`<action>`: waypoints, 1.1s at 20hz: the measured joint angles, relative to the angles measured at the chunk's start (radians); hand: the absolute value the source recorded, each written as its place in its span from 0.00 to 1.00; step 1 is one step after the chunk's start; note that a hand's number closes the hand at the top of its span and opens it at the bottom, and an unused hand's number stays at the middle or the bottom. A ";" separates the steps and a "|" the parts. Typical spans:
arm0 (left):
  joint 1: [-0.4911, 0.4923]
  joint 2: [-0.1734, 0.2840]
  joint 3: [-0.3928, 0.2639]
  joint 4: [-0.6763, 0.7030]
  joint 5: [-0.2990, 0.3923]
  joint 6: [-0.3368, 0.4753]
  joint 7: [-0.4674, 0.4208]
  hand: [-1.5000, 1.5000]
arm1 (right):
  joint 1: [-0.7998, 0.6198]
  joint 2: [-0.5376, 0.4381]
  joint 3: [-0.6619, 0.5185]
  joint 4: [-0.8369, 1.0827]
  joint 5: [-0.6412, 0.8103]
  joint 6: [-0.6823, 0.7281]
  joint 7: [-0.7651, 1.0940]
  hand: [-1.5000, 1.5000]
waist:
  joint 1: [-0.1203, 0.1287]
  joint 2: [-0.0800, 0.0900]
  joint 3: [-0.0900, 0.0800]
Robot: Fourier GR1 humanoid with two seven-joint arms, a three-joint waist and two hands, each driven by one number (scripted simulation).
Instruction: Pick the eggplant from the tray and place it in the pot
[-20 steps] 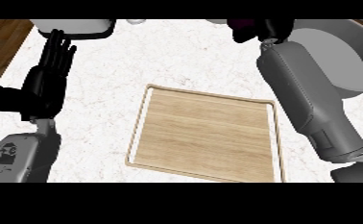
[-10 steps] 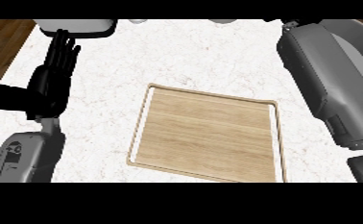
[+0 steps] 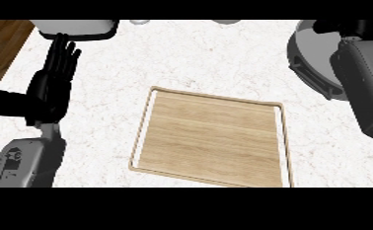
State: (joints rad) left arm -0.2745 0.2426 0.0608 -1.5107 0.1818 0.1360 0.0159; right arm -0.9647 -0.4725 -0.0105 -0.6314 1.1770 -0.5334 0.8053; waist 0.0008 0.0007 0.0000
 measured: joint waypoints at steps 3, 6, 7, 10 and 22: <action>-0.011 0.008 0.011 -0.004 0.004 -0.008 0.014 0.50 | 0.047 -0.051 -0.048 0.003 -0.057 -0.024 -0.098 1.00 | 0.002 0.001 0.000; 0.000 -0.014 -0.006 -0.015 -0.011 0.002 0.009 0.50 | 0.092 -0.086 -0.091 0.042 -0.105 -0.068 -0.201 1.00 | 0.007 0.003 0.001; 0.002 -0.016 -0.005 -0.017 -0.014 0.004 0.007 0.50 | 0.084 -0.099 -0.105 0.063 -0.116 -0.071 -0.227 1.00 | 0.009 0.004 0.001; -0.020 -0.024 -0.010 -0.013 -0.021 0.006 0.013 0.50 | 0.073 -0.123 -0.144 0.155 -0.143 -0.114 -0.314 1.00 | 0.018 0.007 0.001; -0.017 -0.031 -0.013 -0.034 -0.021 -0.011 0.022 0.50 | 0.086 -0.163 -0.330 0.378 -0.335 -0.048 -0.554 0.00 | 0.040 0.017 0.004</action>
State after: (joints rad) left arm -0.2917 0.2119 0.0477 -1.5450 0.1608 0.1252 0.0380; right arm -0.8785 -0.6354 -0.3407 -0.2536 0.8423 -0.5810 0.2510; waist 0.0411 0.0174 0.0042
